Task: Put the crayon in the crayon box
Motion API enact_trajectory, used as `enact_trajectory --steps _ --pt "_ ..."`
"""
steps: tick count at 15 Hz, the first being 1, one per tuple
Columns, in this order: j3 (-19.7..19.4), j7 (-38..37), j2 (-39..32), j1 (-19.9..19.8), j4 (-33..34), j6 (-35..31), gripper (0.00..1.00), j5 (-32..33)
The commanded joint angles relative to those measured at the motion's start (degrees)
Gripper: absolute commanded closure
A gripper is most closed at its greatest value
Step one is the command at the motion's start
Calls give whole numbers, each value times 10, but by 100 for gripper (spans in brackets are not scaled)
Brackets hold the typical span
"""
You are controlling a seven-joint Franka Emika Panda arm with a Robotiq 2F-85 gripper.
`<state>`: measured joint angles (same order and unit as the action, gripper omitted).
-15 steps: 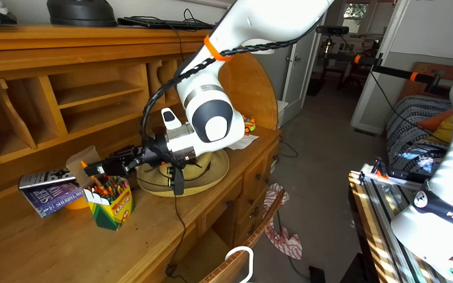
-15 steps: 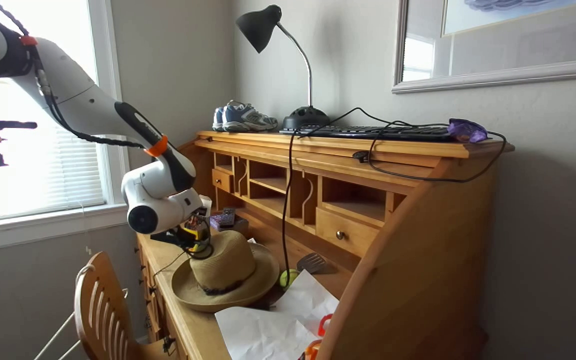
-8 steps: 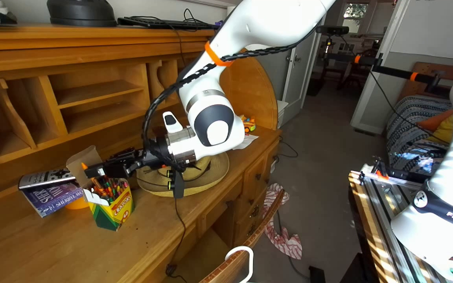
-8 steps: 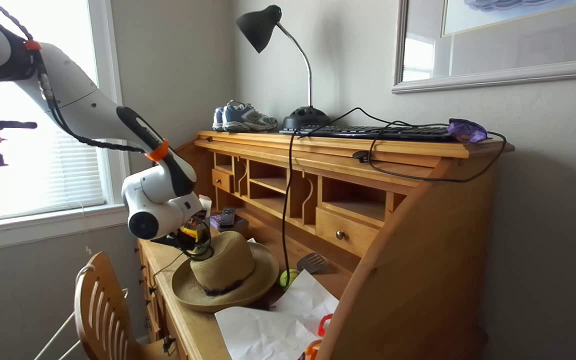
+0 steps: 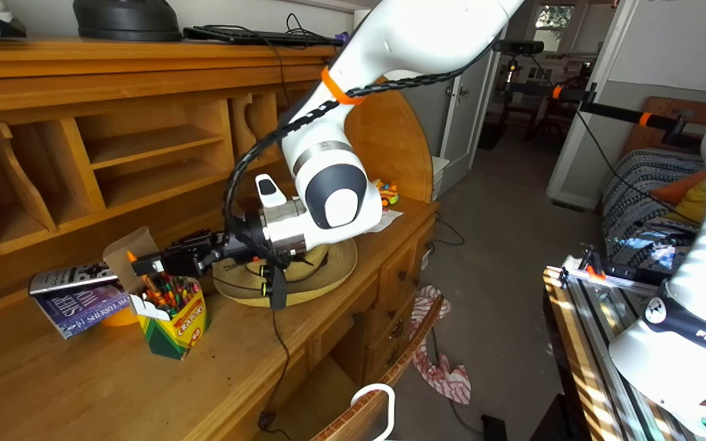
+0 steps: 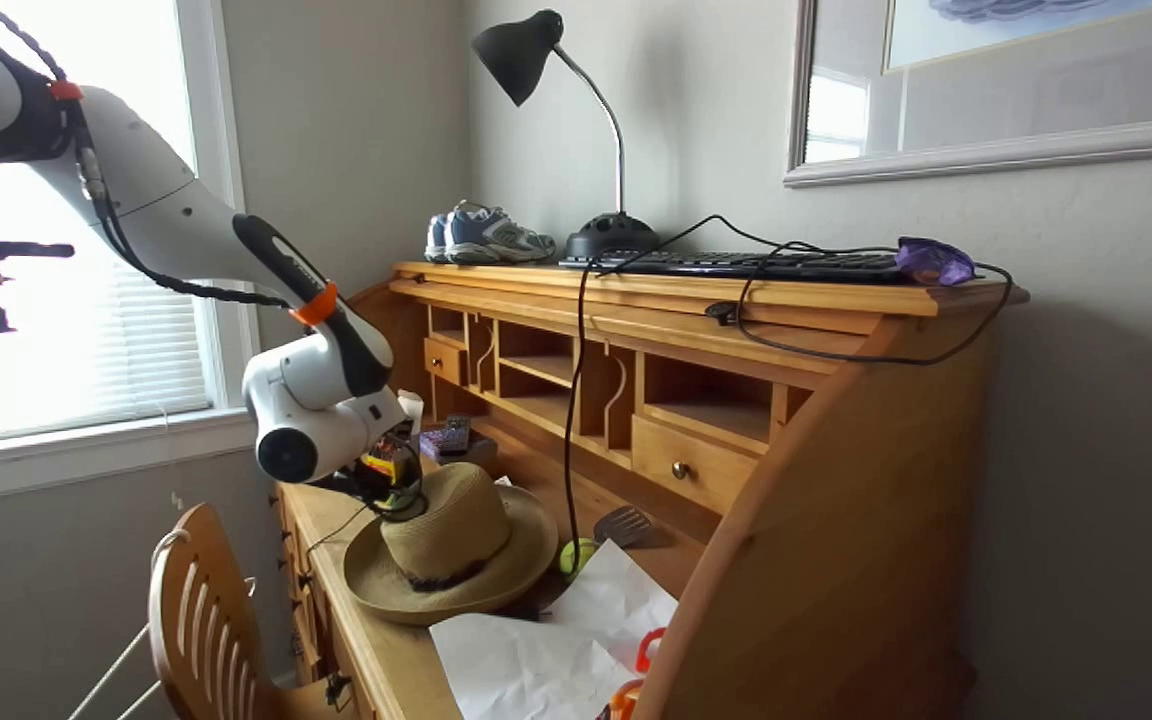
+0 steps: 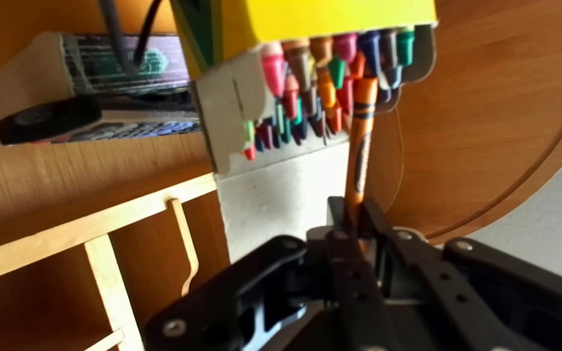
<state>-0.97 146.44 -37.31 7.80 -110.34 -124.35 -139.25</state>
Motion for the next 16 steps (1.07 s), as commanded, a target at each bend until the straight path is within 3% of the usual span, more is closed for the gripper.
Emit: enact_trajectory --steps 1,16 --pt "-5 23 -12 0 -11 31 97 -32" --pt "-6 76 -35 1 -19 79 97 -34"
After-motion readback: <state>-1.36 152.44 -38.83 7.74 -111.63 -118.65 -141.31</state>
